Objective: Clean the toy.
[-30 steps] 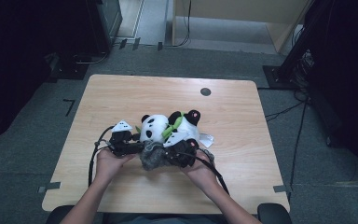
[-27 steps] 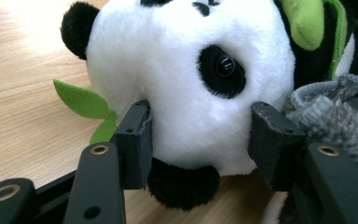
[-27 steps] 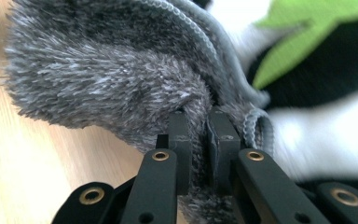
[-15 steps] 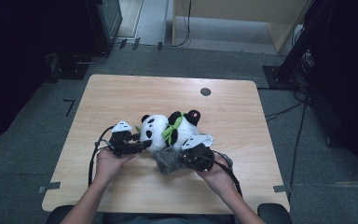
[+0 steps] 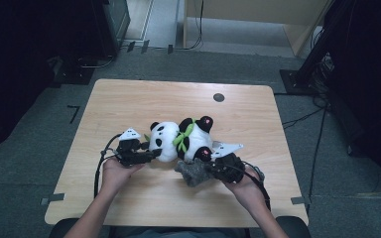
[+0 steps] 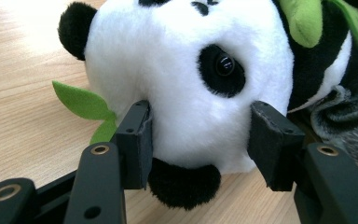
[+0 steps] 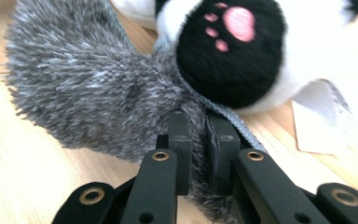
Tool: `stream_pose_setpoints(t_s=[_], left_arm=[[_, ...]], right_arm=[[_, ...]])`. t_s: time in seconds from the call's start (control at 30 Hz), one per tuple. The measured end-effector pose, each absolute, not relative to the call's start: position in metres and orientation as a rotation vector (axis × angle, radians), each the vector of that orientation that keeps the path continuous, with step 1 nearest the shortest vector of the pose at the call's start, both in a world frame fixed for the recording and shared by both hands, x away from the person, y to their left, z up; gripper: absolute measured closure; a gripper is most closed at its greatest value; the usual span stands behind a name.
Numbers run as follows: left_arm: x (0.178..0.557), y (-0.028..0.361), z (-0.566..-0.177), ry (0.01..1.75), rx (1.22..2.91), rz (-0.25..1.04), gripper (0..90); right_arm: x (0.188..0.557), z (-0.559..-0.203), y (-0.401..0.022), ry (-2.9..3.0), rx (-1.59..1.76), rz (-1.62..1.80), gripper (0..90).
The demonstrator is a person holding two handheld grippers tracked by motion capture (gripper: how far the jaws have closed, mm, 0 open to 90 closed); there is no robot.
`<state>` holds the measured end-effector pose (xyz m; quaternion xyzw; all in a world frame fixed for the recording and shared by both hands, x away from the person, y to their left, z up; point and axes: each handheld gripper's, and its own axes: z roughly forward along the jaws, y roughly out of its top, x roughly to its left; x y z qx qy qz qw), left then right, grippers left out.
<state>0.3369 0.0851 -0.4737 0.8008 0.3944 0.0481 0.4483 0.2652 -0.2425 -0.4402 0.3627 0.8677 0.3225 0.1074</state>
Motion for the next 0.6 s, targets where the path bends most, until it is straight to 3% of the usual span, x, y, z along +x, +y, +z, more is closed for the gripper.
stream_pose_setpoints(t_s=[0.27, 0.6], left_arm=[[0.337, 0.085, -0.474, 0.98, 1.979, 0.118, 45.5], [0.337, 0.085, -0.474, 0.98, 1.982, 0.122, 45.5]], right_arm=[[0.26, -0.434, -0.246, 2.548, 1.055, 0.999, 83.4], [0.256, -0.421, -0.21, 2.617, 0.903, 1.107, 83.8]])
